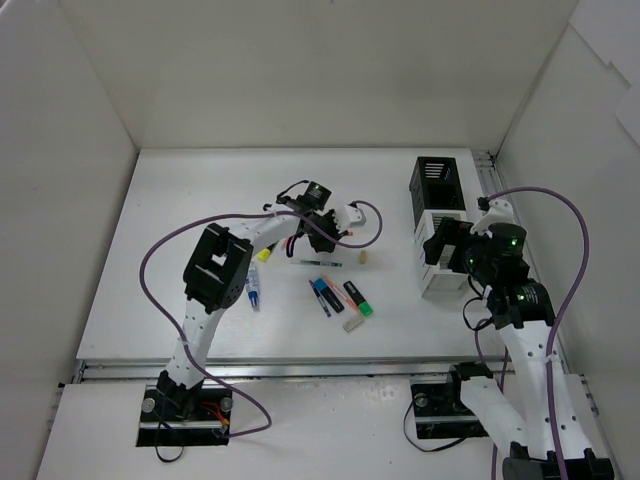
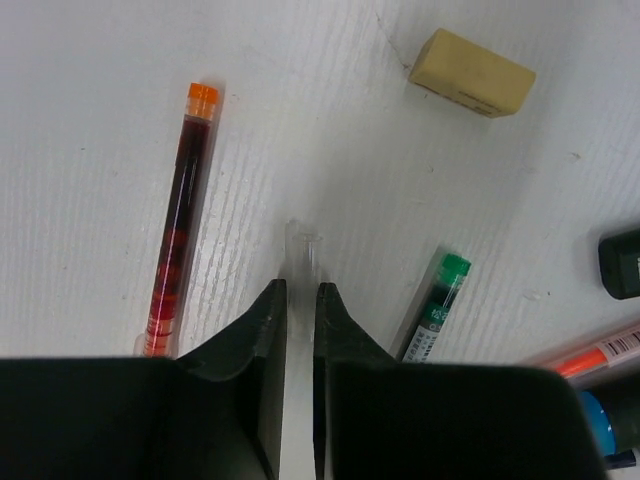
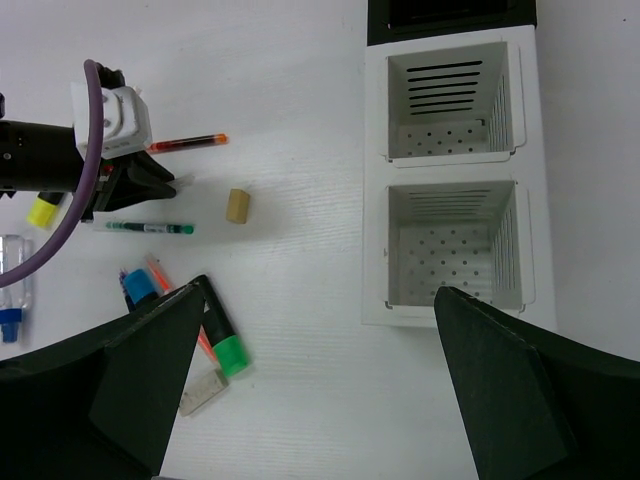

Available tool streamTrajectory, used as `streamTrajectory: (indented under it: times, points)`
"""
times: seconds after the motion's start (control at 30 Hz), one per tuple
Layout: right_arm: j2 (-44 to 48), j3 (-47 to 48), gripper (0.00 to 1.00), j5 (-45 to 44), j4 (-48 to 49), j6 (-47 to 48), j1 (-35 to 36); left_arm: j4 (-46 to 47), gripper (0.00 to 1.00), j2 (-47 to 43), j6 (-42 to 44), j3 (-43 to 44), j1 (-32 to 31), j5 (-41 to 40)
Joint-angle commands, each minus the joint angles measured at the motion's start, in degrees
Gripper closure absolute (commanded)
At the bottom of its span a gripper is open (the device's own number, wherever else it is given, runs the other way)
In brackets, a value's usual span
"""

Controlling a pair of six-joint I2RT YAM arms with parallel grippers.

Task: Sort the stationery into containers
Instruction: Pick up the pen cap from the center of the board.

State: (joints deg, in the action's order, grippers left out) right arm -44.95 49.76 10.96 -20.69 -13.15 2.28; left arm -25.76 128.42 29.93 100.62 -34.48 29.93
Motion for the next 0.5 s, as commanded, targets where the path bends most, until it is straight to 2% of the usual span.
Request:
streamTrajectory:
  times: [0.0, 0.2, 0.47]
  points:
    - [0.83, 1.83, 0.02, -0.5, 2.06, 1.11, -0.26, 0.44, 1.0, -1.86, 0.92, -0.68, -0.33, -0.58]
    - [1.62, 2.27, 0.02, -0.16, 2.05, 1.72, -0.26, 1.67, 1.0, -4.23, 0.57, -1.57, -0.33, -1.1]
    - [1.88, 2.89, 0.02, 6.79, 1.79, 3.04, -0.18, -1.22, 1.0, -10.64, -1.71, 5.72, -0.33, -5.32]
